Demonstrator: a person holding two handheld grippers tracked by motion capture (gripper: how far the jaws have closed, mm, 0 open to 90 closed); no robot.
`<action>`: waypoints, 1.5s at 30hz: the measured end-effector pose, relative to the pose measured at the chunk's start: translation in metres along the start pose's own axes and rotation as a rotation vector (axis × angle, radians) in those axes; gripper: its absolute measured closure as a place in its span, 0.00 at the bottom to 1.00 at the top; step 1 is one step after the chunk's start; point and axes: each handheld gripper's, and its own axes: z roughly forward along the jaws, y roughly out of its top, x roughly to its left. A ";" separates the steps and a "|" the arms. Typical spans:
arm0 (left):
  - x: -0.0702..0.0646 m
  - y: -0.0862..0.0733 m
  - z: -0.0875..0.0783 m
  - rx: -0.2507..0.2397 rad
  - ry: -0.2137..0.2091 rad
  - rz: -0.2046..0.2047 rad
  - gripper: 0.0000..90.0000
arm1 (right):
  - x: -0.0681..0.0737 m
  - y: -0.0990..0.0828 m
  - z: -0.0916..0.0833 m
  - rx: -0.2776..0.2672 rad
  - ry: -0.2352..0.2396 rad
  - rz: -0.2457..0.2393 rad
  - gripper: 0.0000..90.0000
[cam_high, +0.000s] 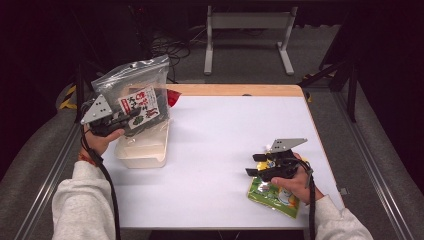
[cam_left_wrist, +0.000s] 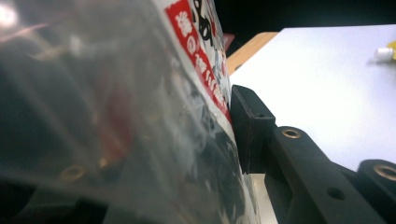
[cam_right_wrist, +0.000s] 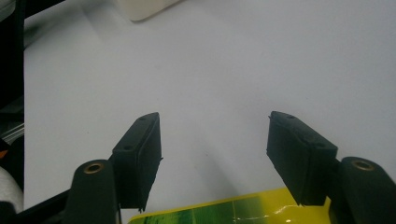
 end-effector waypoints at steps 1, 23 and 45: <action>0.001 -0.004 -0.003 -0.003 -0.004 -0.016 0.78 | 0.000 0.000 0.000 0.004 -0.001 -0.003 0.38; -0.009 -0.013 -0.008 0.153 -0.002 -0.017 0.81 | 0.000 0.000 0.004 0.018 0.023 -0.004 0.36; -0.010 -0.018 -0.013 0.096 0.055 -0.126 0.56 | 0.001 0.001 0.004 0.022 0.038 -0.005 0.35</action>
